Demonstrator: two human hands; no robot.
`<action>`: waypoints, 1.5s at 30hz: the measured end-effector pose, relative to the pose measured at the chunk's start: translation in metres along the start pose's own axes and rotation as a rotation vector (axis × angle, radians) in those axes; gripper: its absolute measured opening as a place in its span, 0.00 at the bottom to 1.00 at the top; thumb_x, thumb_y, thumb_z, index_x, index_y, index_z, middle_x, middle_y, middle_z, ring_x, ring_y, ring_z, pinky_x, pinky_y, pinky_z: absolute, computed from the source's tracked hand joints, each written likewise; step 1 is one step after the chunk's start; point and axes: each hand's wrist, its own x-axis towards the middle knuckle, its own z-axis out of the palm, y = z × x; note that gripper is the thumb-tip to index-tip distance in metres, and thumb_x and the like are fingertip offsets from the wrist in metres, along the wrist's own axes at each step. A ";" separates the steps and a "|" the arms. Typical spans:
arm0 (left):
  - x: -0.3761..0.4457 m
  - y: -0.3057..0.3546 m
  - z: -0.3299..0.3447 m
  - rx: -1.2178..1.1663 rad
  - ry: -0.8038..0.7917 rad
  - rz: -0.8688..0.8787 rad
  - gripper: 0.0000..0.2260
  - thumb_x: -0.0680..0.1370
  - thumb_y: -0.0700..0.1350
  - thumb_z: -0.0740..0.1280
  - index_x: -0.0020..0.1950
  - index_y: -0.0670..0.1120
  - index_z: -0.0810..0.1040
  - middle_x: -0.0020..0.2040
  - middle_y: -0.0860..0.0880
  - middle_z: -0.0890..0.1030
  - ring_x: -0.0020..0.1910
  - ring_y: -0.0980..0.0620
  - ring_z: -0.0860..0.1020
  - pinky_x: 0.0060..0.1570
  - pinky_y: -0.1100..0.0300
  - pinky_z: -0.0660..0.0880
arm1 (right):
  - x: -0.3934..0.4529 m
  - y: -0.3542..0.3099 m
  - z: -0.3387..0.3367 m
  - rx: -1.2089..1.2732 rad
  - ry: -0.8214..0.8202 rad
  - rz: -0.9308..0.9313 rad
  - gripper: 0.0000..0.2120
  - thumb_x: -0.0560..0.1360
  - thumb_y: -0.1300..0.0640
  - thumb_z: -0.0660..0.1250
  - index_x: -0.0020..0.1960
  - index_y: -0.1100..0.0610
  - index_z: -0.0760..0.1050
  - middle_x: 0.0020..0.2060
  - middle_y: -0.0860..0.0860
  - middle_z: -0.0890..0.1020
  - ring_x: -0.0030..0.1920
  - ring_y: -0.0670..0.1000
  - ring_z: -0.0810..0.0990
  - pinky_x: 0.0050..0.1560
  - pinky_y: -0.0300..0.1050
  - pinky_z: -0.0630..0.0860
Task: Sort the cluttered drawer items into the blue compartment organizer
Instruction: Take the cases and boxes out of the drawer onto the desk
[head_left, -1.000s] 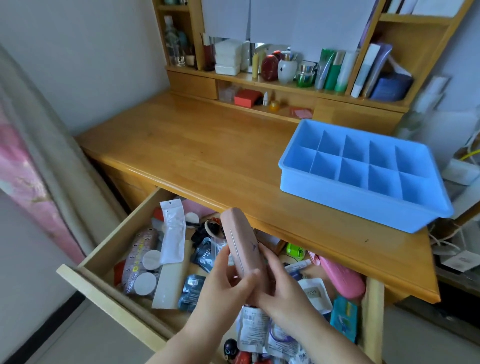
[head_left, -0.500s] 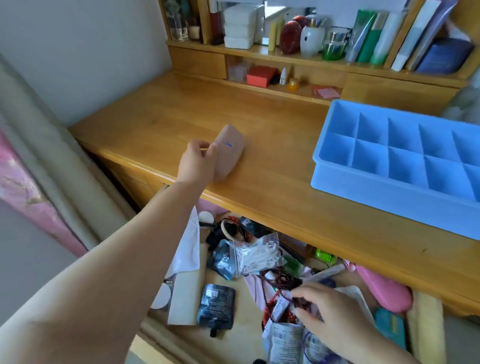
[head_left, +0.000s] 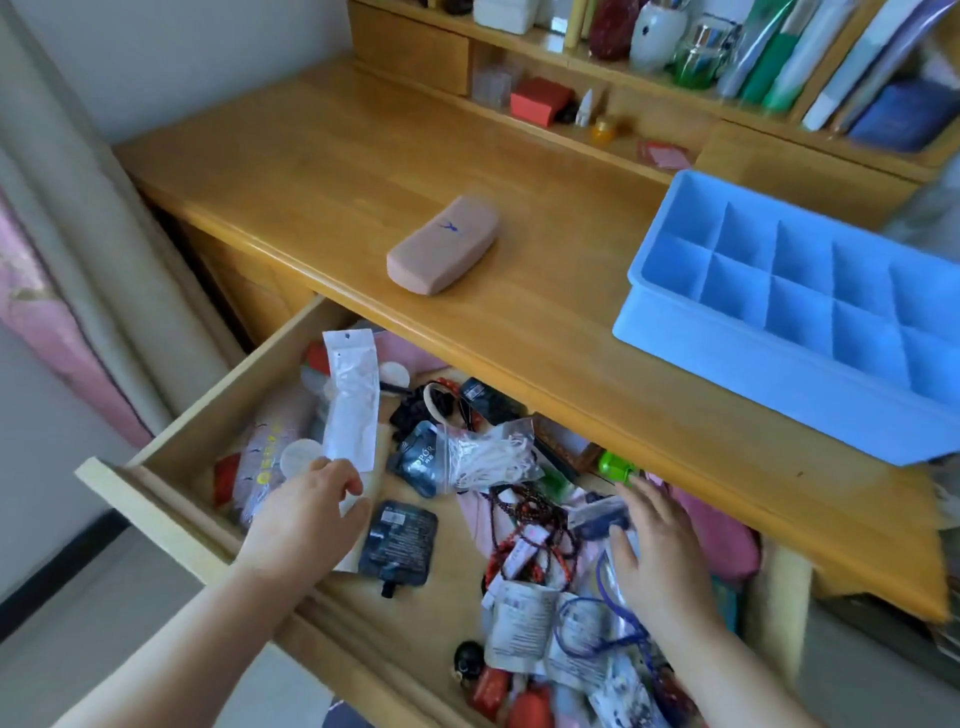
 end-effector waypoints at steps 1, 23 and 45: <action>-0.001 0.001 0.002 0.015 0.007 -0.013 0.07 0.75 0.51 0.66 0.49 0.50 0.74 0.45 0.54 0.73 0.37 0.51 0.77 0.36 0.58 0.70 | -0.003 0.012 -0.002 -0.020 0.016 0.062 0.25 0.76 0.59 0.66 0.71 0.58 0.67 0.72 0.53 0.67 0.71 0.55 0.65 0.71 0.50 0.62; -0.001 0.005 0.010 0.268 -0.165 -0.235 0.33 0.68 0.63 0.65 0.65 0.50 0.57 0.52 0.49 0.77 0.45 0.48 0.79 0.38 0.57 0.69 | -0.059 0.001 -0.067 0.096 -0.107 0.248 0.24 0.67 0.39 0.64 0.63 0.32 0.68 0.45 0.37 0.79 0.42 0.44 0.78 0.37 0.37 0.72; 0.016 -0.003 -0.128 -1.184 -0.375 -0.077 0.25 0.64 0.53 0.70 0.61 0.49 0.80 0.41 0.36 0.79 0.34 0.45 0.77 0.33 0.57 0.76 | 0.108 -0.145 -0.086 0.847 0.081 0.042 0.17 0.71 0.42 0.66 0.59 0.31 0.71 0.50 0.37 0.78 0.45 0.44 0.79 0.43 0.43 0.75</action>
